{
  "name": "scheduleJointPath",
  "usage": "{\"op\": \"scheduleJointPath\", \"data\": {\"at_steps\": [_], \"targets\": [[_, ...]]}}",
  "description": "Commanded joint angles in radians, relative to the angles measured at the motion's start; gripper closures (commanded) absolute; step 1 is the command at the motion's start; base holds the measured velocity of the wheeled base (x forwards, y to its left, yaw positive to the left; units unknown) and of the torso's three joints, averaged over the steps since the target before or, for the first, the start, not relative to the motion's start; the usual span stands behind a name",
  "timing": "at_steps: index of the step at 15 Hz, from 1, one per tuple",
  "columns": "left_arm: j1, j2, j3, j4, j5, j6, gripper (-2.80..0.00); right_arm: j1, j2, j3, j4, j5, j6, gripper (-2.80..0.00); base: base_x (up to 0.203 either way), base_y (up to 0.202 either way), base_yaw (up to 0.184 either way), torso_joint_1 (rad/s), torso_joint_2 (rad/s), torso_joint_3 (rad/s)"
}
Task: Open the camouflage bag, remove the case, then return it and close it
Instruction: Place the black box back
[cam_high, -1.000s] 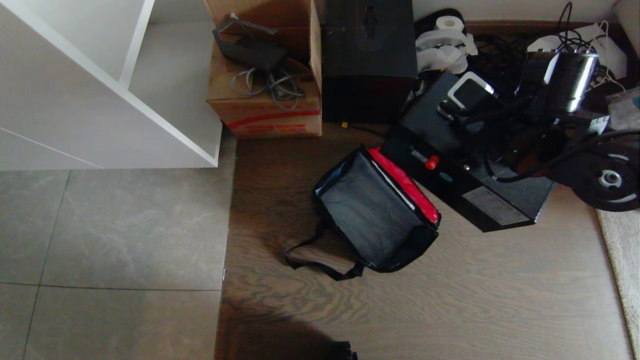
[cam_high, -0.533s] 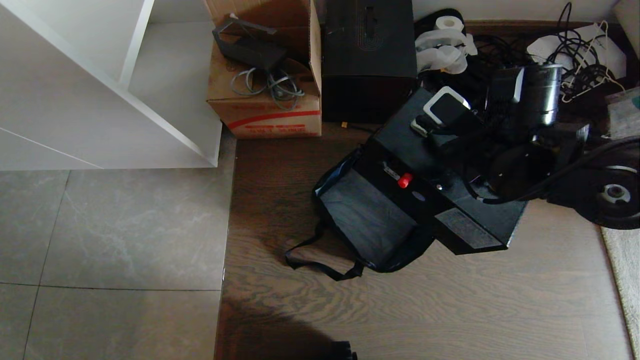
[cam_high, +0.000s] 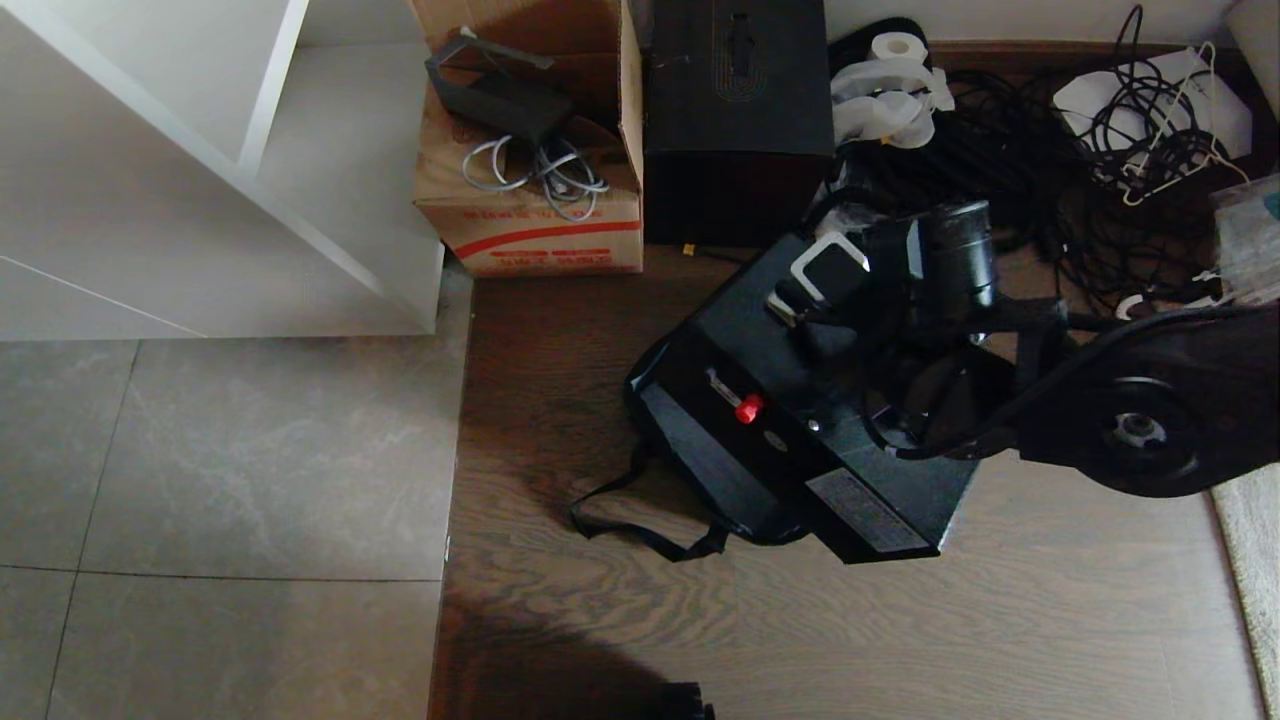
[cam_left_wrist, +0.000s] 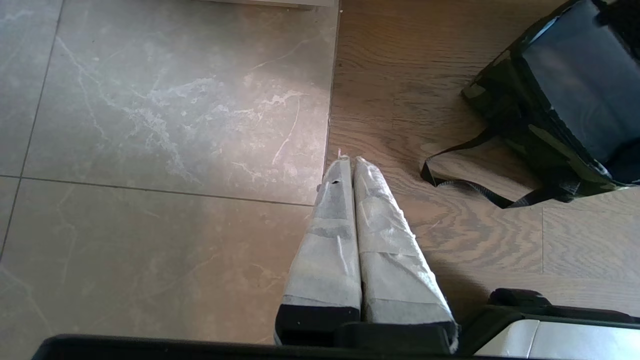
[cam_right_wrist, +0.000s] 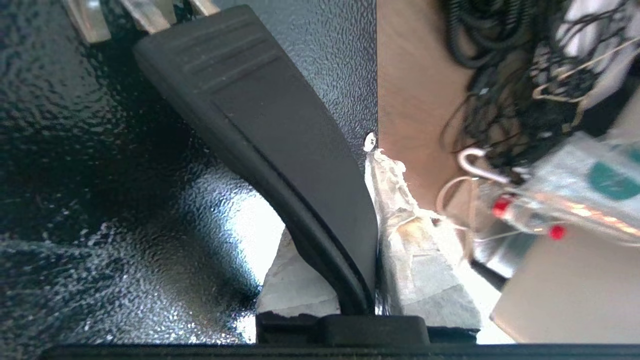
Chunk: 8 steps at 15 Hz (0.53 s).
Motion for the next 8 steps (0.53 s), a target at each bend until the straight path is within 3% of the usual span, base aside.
{"op": "scheduleJointPath", "data": {"at_steps": [1,8], "targets": [[0.0,0.0,0.008,0.0,0.001,-0.001,0.0,0.005,0.06,-0.011,0.0,-0.002,0.041,0.0,0.0,0.0,0.0,0.0,0.0,0.0],[0.001,0.0,0.008,0.0,0.001,-0.001,0.0,0.005,0.191,-0.122,-0.003,-0.002,0.133,0.0,0.0,0.0,0.0,0.0,0.0,0.0]]}}
